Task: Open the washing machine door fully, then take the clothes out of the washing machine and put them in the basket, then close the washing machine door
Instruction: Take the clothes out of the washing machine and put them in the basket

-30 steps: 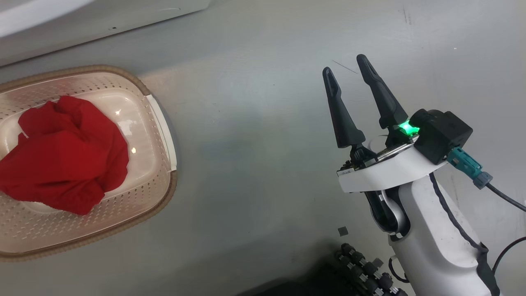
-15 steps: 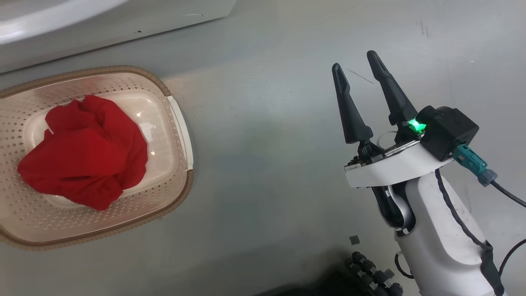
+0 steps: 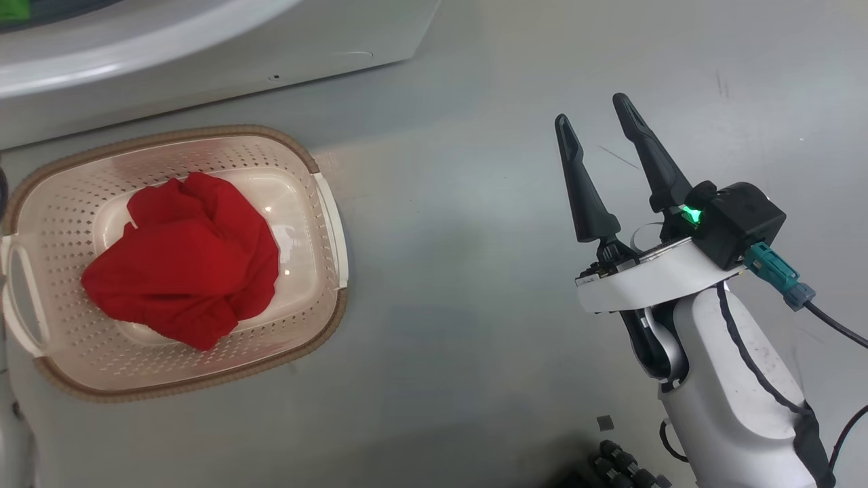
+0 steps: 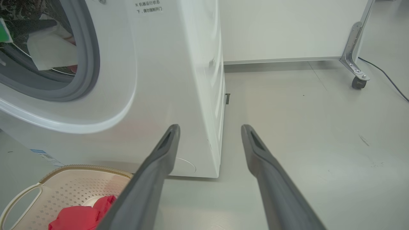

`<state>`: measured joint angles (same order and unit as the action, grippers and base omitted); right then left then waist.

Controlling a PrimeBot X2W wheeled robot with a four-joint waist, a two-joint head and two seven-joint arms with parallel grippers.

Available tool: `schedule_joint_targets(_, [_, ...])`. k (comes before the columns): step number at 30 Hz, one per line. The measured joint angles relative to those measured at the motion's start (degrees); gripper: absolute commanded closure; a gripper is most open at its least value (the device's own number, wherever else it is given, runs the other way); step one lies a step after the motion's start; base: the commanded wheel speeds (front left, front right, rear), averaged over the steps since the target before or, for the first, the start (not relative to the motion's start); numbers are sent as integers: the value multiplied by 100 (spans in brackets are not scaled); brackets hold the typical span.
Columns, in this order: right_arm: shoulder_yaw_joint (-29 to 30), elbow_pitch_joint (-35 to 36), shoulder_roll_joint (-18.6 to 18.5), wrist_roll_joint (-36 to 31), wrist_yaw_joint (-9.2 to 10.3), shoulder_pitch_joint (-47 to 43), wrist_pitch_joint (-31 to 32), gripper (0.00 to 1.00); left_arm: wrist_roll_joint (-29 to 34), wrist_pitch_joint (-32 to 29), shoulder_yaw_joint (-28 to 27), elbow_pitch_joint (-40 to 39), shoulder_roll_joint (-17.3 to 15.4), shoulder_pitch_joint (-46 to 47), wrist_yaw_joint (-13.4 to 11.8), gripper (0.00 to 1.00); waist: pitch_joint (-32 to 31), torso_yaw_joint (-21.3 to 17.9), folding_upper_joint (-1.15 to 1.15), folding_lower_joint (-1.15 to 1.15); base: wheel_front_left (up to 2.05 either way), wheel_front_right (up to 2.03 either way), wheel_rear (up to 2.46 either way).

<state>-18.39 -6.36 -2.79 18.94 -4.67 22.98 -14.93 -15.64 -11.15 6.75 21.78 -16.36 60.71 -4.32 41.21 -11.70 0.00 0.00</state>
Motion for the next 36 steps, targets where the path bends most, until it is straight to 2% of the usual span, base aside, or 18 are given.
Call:
schedule_joint_targets(7, [116,-52,-18,-146,-30,-120,0,0,-249,813,-266,-231,318,-685,-75,100,-325,165,0,0,0,0,0])
schedule_joint_targets(23, [240,-308,-44,-197,-42,-637,0,0,-345,2245,-483,-844,695,-2100,-137,100,-1180,418,0,0,0,0,0])
schedule_joint_targets(26, [256,-348,-43,-197,-49,-764,0,0,-345,2426,-486,-982,775,-2345,-143,100,-1375,452,0,0,0,0,0])
schedule_joint_targets(36, [314,-425,-46,-264,-47,-1090,0,0,-289,2484,-479,-1597,917,-3023,-146,100,-2005,592,0,-1,0,0,0])
